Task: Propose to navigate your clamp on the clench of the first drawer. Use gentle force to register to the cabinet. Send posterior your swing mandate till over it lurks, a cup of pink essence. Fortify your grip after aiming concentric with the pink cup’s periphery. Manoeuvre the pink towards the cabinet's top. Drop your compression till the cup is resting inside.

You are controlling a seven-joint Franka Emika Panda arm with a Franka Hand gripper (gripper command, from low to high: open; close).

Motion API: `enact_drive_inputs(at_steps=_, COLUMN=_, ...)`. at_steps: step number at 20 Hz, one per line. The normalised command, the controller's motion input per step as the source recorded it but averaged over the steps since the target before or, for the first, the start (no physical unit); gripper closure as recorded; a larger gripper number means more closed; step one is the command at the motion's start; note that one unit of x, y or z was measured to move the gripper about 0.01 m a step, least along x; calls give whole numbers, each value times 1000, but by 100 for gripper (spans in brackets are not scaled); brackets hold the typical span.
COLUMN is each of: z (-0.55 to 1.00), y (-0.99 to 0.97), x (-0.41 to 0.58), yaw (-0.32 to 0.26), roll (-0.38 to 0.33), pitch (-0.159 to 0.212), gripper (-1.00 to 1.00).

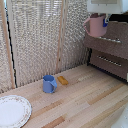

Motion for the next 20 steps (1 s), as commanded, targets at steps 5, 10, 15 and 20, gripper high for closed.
enact_drive_inputs(at_steps=5, z=991, y=-38, x=613, yaw=-55, roll=3, pitch=70, gripper=100)
enact_drive_inputs(at_steps=10, z=977, y=-535, x=366, yaw=-1, roll=41, pitch=49, gripper=100)
enact_drive_inputs(at_steps=15, z=958, y=-706, x=233, yaw=-25, roll=48, pitch=59, gripper=100)
enact_drive_inputs(at_steps=20, z=908, y=-823, x=55, yaw=-42, roll=67, pitch=78, gripper=100)
